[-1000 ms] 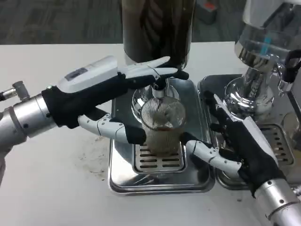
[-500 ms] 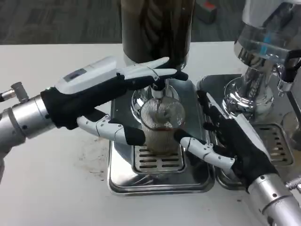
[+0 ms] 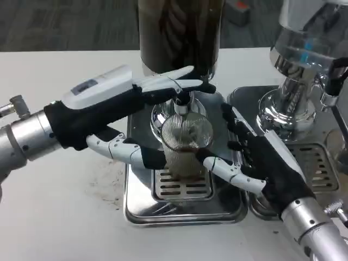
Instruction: Grasp the cup under the faucet to collect the drink, then remove the cup.
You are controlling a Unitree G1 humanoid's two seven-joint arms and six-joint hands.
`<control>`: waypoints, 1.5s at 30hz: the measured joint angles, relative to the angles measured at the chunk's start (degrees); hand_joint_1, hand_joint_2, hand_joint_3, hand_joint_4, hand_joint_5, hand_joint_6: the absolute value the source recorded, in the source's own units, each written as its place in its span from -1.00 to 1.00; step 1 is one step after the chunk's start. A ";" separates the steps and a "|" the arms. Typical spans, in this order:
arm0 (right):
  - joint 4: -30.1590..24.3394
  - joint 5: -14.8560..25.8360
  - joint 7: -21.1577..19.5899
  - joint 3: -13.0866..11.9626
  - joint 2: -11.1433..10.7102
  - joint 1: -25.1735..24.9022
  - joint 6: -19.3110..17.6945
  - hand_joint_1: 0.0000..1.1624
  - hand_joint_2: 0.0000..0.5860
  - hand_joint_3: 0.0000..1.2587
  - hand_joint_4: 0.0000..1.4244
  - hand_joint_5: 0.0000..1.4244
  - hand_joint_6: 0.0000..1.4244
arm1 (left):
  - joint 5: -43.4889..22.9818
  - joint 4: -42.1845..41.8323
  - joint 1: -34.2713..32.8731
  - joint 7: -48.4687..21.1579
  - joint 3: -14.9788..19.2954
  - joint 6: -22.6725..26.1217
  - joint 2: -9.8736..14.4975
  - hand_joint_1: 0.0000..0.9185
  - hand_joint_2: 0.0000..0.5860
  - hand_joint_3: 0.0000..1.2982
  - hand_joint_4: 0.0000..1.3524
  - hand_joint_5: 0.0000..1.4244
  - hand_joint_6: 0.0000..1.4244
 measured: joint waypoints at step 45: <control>2.99 1.01 0.11 0.99 0.27 -2.42 -0.49 -0.04 -0.22 -0.99 -1.00 -1.00 -0.83 | 1.28 -2.26 0.70 1.18 -0.27 -0.90 1.55 -1.00 -0.80 -0.80 -0.98 -0.96 -0.88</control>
